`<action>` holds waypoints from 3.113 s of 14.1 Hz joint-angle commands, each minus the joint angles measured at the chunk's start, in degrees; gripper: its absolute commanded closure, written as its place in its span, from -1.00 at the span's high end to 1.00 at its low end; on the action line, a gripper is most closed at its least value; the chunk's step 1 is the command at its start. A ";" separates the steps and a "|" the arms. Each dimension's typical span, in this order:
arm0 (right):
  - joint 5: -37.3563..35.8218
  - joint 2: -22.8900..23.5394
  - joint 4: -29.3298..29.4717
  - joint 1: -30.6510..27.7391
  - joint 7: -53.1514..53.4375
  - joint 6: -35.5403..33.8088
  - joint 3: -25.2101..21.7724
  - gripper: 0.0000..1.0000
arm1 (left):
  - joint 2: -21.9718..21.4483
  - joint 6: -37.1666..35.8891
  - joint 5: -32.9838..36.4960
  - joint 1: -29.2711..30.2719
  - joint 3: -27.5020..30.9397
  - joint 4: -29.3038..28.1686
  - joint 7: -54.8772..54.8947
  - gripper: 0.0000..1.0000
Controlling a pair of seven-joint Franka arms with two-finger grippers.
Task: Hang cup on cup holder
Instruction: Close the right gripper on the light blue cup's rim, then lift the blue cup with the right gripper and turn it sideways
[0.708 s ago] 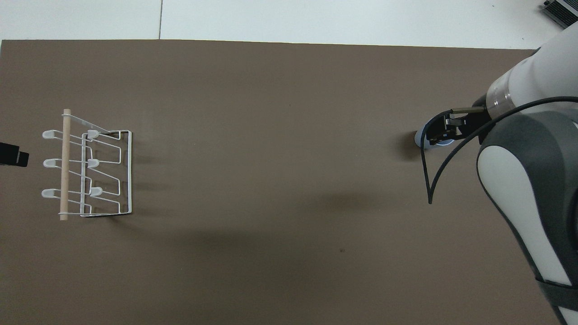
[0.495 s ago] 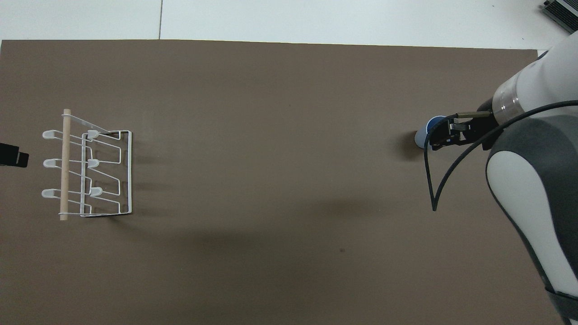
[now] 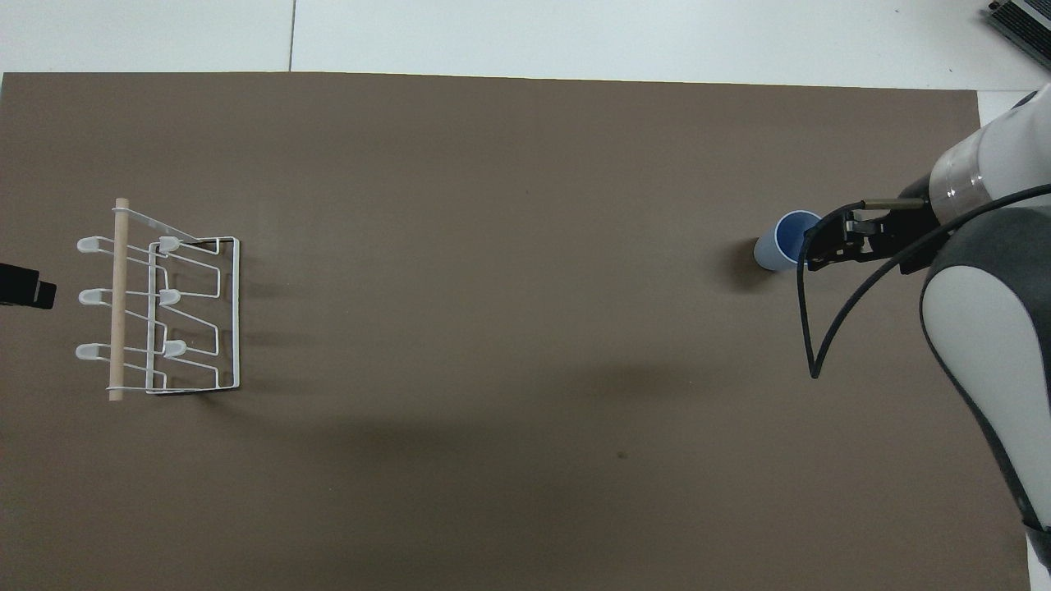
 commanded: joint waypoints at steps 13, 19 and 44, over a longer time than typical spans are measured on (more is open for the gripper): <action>1.69 -1.94 -10.45 1.39 -0.27 17.12 0.64 1.00 | -2.09 -1.42 0.96 -0.58 -0.06 -1.74 -0.06 1.00; 0.99 2.71 -24.79 -0.89 -7.83 38.48 0.29 1.00 | -2.09 -1.16 0.96 -0.49 -0.15 -1.74 -0.06 1.00; -1.92 5.36 -29.31 -4.50 -12.13 48.90 0.38 -1.00 | -2.09 -1.07 0.96 -0.05 -0.15 -1.74 0.03 1.00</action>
